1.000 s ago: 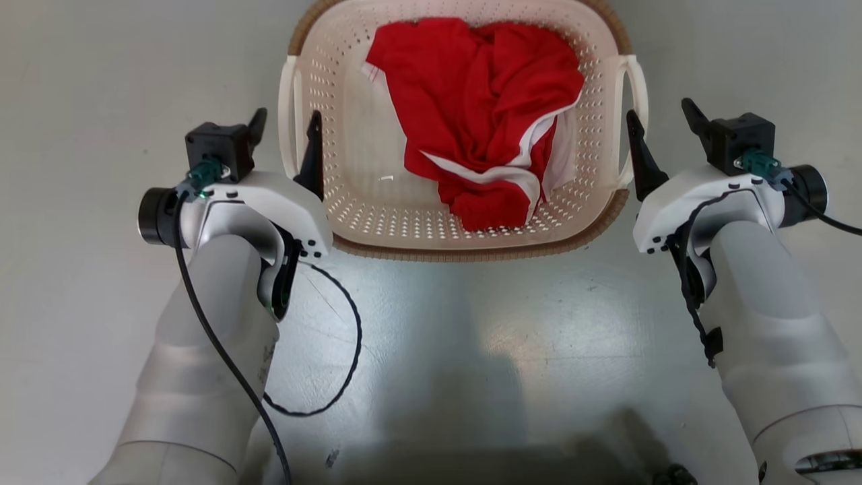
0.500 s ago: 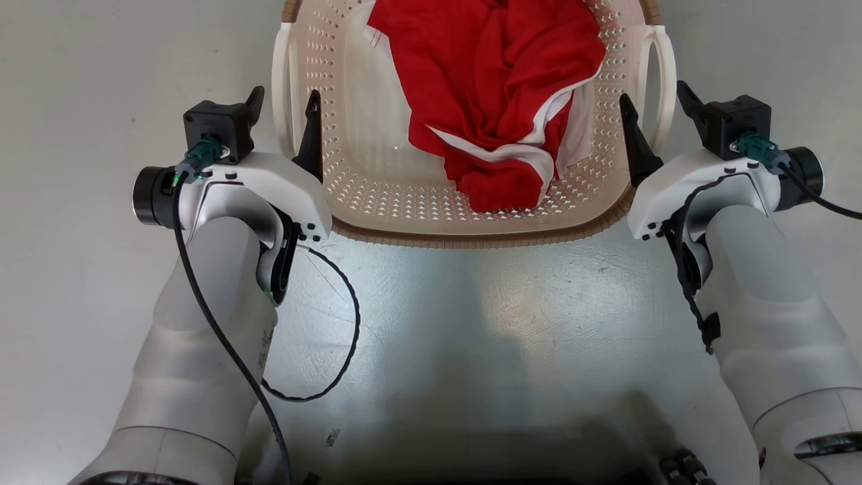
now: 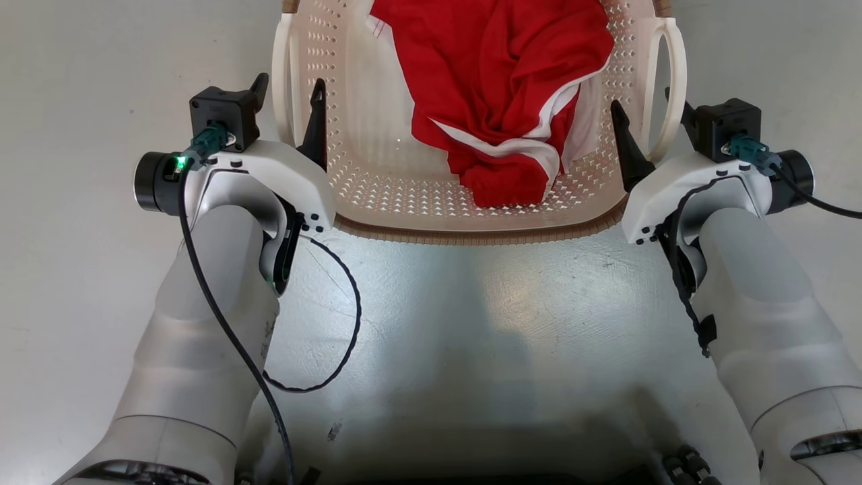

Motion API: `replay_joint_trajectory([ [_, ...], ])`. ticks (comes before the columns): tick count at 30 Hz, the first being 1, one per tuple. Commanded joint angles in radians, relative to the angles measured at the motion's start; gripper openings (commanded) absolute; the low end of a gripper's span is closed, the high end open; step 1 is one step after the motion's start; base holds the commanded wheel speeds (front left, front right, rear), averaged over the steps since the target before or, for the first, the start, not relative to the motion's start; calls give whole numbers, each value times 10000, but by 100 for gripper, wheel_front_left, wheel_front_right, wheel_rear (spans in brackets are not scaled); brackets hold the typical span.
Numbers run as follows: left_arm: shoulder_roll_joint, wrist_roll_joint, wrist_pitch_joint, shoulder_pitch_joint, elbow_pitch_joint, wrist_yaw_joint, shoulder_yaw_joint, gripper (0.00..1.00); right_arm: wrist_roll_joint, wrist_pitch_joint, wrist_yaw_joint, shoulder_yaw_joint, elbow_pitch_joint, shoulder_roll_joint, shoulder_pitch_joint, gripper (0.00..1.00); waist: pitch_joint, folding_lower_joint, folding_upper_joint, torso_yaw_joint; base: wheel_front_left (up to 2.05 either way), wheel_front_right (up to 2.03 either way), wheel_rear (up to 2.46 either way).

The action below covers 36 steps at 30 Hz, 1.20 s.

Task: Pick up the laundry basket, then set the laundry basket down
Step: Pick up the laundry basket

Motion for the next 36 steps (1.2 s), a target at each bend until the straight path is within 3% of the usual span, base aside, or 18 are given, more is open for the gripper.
replay_joint_trajectory([
  [1,220,57,-61,170,-76,60,116,100,155,-134,62,249,2,156,221,100,-13,0,0,8,0,0,0],
  [36,218,-65,-61,151,242,50,-95,100,688,-139,62,715,-23,156,159,100,-7,0,0,4,0,0,0],
])
